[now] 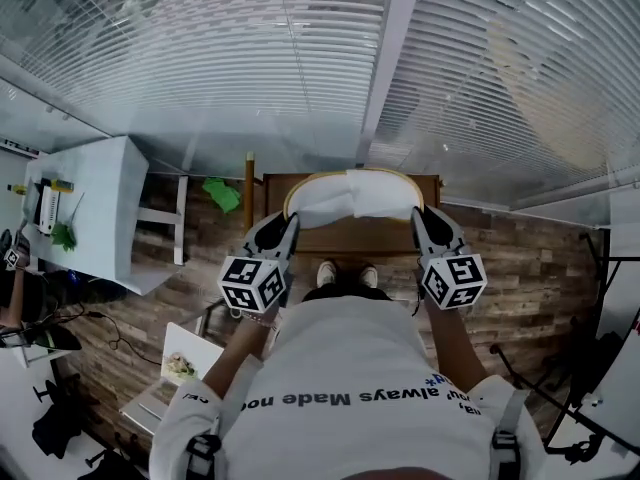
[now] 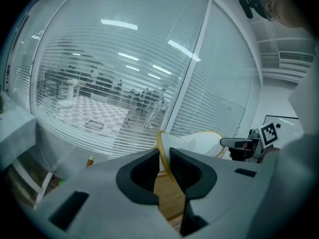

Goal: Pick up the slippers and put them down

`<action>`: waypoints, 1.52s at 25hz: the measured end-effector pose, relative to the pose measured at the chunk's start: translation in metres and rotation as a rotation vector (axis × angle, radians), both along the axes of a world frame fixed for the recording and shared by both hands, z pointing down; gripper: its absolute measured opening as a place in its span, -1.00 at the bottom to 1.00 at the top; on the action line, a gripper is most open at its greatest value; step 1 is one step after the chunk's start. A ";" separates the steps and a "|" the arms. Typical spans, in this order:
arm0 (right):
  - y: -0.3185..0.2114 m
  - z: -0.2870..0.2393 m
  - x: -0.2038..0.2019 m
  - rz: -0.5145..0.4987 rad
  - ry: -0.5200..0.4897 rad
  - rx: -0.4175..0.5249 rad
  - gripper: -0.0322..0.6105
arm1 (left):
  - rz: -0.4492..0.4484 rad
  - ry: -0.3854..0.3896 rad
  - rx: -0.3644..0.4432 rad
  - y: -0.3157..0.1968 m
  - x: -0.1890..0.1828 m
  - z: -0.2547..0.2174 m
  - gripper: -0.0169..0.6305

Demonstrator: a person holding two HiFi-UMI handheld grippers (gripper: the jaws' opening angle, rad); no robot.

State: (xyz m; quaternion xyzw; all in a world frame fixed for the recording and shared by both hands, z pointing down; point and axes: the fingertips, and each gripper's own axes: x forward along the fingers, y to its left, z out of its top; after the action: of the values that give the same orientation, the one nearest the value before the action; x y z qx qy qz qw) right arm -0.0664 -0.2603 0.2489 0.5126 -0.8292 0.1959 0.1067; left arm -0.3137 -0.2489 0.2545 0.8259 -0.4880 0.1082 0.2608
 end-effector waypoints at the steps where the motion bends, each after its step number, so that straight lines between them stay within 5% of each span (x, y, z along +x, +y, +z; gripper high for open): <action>1: 0.001 0.000 -0.001 0.001 0.000 0.002 -0.77 | 0.004 -0.003 0.003 0.000 0.000 0.000 -0.73; 10: 0.017 -0.002 0.012 0.123 0.006 0.018 -0.77 | 0.140 -0.003 0.018 -0.009 0.014 -0.002 -0.73; 21: 0.076 0.003 0.069 0.372 -0.013 0.029 -0.77 | 0.373 0.001 0.041 -0.003 0.080 -0.006 -0.73; 38: 0.297 -0.008 0.237 0.817 0.013 0.044 -0.77 | 0.807 0.035 0.050 0.125 0.299 -0.013 -0.73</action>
State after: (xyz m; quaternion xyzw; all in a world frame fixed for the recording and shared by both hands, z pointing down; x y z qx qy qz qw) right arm 0.1705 0.0372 0.2412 0.8030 -0.5608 0.2013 0.0145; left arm -0.0152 -0.1242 0.2416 0.9590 -0.1227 0.1757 0.1855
